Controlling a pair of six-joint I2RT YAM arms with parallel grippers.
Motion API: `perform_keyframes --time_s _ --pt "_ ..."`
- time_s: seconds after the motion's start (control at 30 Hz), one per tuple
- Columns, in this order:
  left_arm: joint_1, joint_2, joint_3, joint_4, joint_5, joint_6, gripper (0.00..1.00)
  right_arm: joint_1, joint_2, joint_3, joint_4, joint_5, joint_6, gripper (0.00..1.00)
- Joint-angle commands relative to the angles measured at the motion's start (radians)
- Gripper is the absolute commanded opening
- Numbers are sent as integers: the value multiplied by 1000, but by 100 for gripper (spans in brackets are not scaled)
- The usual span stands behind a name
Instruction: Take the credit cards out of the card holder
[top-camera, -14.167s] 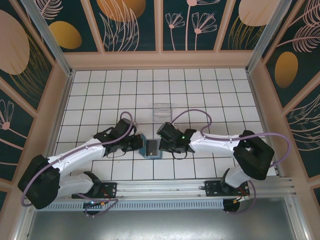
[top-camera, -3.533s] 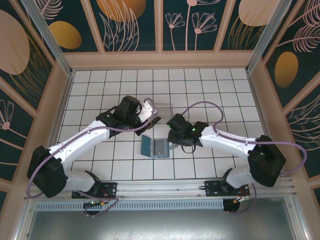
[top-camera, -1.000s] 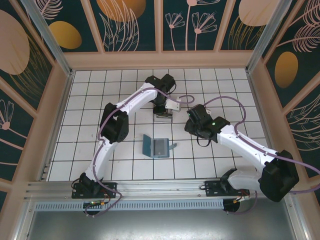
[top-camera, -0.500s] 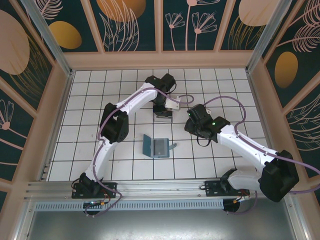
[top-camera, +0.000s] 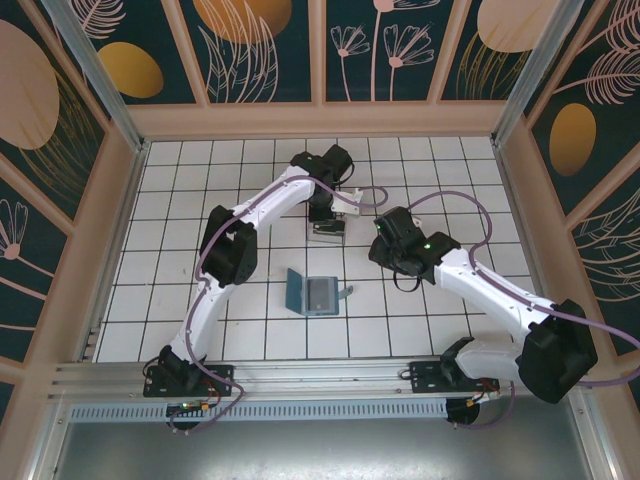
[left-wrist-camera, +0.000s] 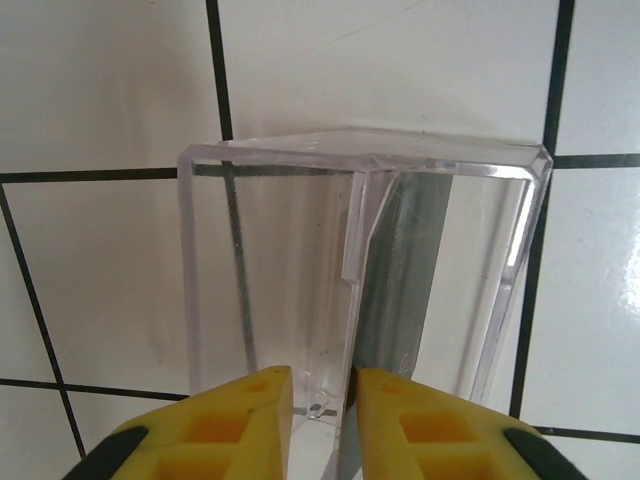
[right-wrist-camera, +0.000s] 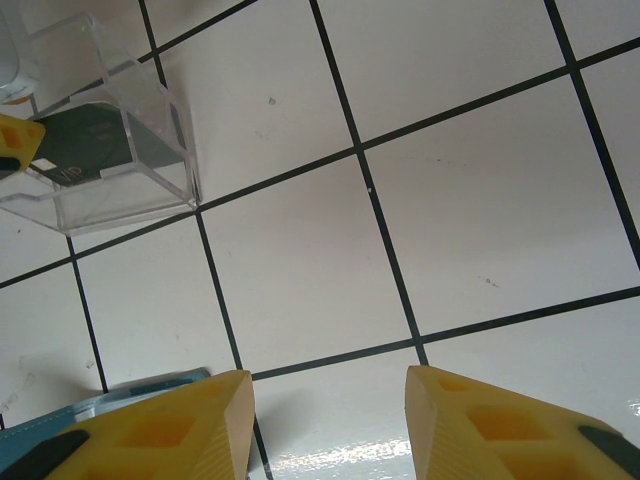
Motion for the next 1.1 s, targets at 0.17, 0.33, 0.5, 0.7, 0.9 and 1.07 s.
perform_keyframes --time_s 0.17,0.33,0.5,0.7,0.9,1.07 --pt "11 -44 -13 11 -7 -16 23 -7 0 24 -6 2 -15 45" --pt "11 -67 -14 4 20 -22 25 -8 1 24 -5 2 -13 44" --pt "12 -92 -18 22 31 -22 24 -8 0 19 0 -1 -12 44" --pt "15 -86 -44 75 -24 -24 22 -8 0 16 2 -3 -12 44" --pt "20 -55 -52 61 -17 -27 23 -8 1 11 5 -4 -10 44" --pt "19 -37 -62 44 1 -44 23 -7 7 11 8 -7 -11 44"
